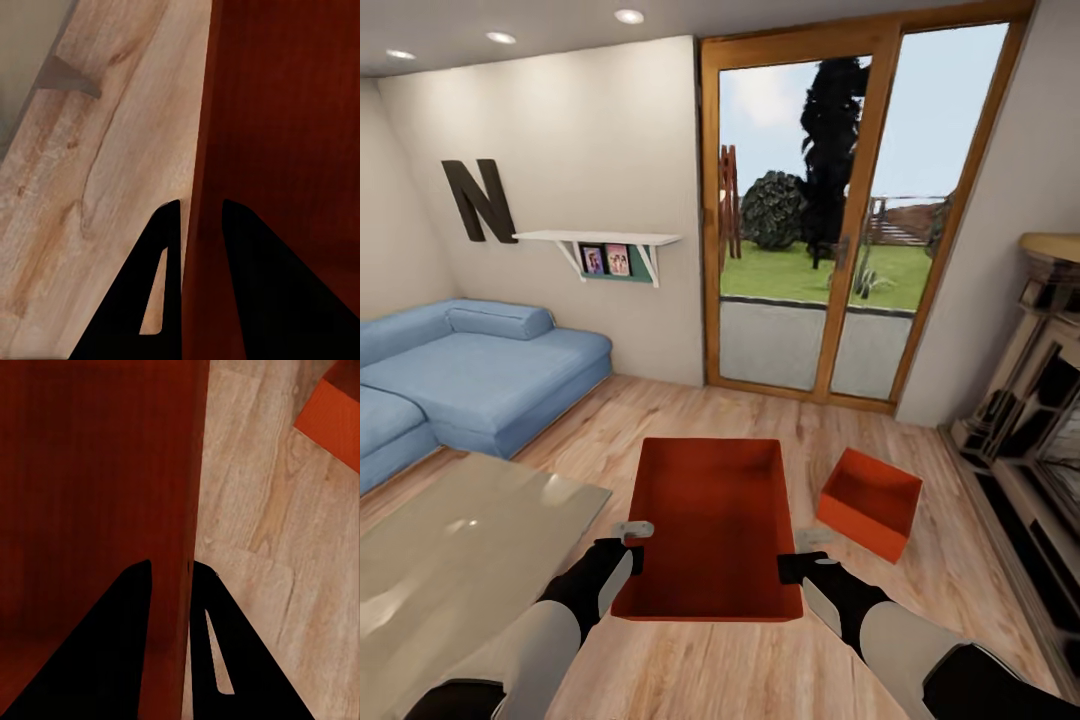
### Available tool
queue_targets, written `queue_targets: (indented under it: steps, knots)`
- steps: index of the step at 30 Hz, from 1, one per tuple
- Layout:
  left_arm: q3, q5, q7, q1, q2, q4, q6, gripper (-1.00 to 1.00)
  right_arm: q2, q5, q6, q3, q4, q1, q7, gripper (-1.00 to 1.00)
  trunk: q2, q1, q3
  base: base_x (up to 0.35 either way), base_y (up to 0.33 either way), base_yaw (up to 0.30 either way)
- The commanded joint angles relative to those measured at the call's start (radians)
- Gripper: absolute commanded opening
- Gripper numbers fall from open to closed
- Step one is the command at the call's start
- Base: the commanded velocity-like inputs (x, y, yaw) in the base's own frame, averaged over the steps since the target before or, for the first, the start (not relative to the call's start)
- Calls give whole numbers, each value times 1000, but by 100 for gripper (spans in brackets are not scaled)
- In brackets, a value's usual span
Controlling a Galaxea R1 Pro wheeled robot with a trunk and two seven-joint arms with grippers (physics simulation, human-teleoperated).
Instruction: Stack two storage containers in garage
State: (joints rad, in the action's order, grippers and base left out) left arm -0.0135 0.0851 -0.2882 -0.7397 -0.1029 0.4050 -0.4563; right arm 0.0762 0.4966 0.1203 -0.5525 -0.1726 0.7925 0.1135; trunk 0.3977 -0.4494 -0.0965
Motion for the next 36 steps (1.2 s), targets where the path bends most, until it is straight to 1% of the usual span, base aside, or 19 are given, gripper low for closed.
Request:
queue_targets:
  steps: [1,36]
  knots:
    - [3,-9,-11,-1,1,3,-7,-100,-4,-1,5,-6,1,1,58,-100,2,-1,-2,0,0,270]
    - [3,-9,-11,-1,1,3,-7,-100,-5,-1,5,-6,0,1,60,-100,2,-1,-2,0,0,271]
